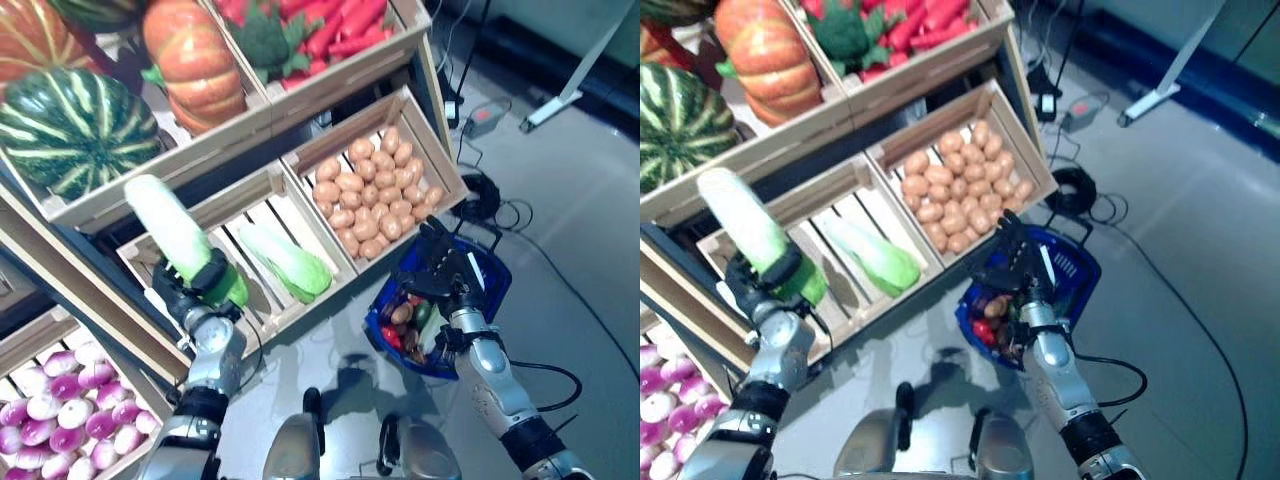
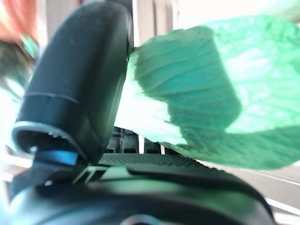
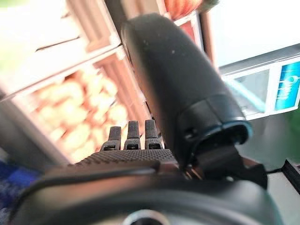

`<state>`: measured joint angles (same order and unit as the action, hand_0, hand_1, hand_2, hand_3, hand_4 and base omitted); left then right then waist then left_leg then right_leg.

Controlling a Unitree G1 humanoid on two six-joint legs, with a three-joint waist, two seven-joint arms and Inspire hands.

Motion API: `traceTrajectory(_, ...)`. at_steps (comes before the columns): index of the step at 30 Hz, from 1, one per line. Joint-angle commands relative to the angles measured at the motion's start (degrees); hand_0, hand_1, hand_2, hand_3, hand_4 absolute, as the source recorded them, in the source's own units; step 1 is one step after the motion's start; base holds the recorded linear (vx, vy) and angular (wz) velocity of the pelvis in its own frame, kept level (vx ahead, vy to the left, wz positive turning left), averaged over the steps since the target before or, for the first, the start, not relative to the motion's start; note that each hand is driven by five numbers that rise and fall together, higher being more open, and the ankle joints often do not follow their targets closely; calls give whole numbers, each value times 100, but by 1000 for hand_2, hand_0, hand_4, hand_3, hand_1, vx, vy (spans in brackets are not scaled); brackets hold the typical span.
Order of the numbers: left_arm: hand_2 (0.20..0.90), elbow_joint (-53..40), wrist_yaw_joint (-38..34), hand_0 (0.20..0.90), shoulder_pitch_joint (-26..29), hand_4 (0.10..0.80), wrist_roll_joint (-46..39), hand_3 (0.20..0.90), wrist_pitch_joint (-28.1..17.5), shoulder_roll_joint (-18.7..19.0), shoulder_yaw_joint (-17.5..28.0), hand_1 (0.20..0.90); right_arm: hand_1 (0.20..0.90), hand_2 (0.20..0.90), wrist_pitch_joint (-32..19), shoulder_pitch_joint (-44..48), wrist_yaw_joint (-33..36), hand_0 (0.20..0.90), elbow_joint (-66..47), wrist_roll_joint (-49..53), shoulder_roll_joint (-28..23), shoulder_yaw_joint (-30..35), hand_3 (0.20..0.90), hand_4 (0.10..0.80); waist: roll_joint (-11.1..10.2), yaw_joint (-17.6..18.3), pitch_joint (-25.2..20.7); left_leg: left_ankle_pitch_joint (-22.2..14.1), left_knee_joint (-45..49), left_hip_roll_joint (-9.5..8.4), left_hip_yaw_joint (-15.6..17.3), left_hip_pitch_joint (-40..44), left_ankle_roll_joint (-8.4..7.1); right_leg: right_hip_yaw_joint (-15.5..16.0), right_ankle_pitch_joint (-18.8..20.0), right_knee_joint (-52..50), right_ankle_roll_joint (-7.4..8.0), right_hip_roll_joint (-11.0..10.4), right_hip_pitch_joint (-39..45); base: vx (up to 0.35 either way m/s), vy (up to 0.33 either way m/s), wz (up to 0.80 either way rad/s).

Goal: Put vegetables into the basket

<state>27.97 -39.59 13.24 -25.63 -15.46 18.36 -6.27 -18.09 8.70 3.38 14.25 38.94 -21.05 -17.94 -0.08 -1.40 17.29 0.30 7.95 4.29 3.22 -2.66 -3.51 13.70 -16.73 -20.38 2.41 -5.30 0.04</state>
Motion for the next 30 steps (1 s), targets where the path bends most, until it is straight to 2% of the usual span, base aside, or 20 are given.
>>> traceTrajectory(1,300,-702,775,300,510,400,1212,300,-961,580,-238,300,900,900,-95,83,-1300,900,-111,879,268,253,900,800,-91,-31,-902,-16,-394,-241,-31,445,95,-43,1374,1341,113,-224,400,26,-76,3)
traceTrajectory(7,300,-989,1598,300,586,400,1825,300,-916,644,-630,300,900,900,256,537,-2014,900,-299,1430,169,563,900,800,-146,-146,-1165,285,-1200,-204,-17,725,31,114,1744,2099,230,-166,702,29,-78,4)
traceTrajectory(13,300,-1266,2165,300,753,400,2271,300,-884,770,-1031,300,900,900,652,868,-2361,900,-428,1624,127,653,900,800,-198,-186,-1350,228,-1295,-204,-10,756,72,191,1855,2325,272,-140,793,25,-54,1)
traceTrajectory(18,300,-1461,2322,300,908,400,2690,300,-934,907,-1309,300,900,900,908,1066,-2417,900,-512,1760,135,513,900,800,-216,-174,-1435,175,-1295,-197,46,802,109,161,1856,2350,264,-112,819,36,-30,0)
traceTrajectory(26,300,-1588,2156,300,1331,400,3519,300,-1047,1068,-1765,300,900,900,880,1292,-2475,900,-567,2078,326,320,900,800,-204,-143,-1471,100,-1295,-188,88,909,141,97,1769,2293,237,-74,874,15,-16,0)
traceTrajectory(30,300,-1633,2243,300,1425,400,3675,300,-1098,1110,-1908,300,900,900,822,1377,-2512,900,-659,2284,388,313,900,800,-195,-137,-1472,71,-1295,-185,82,946,143,85,1742,2288,230,-64,905,5,-8,0)
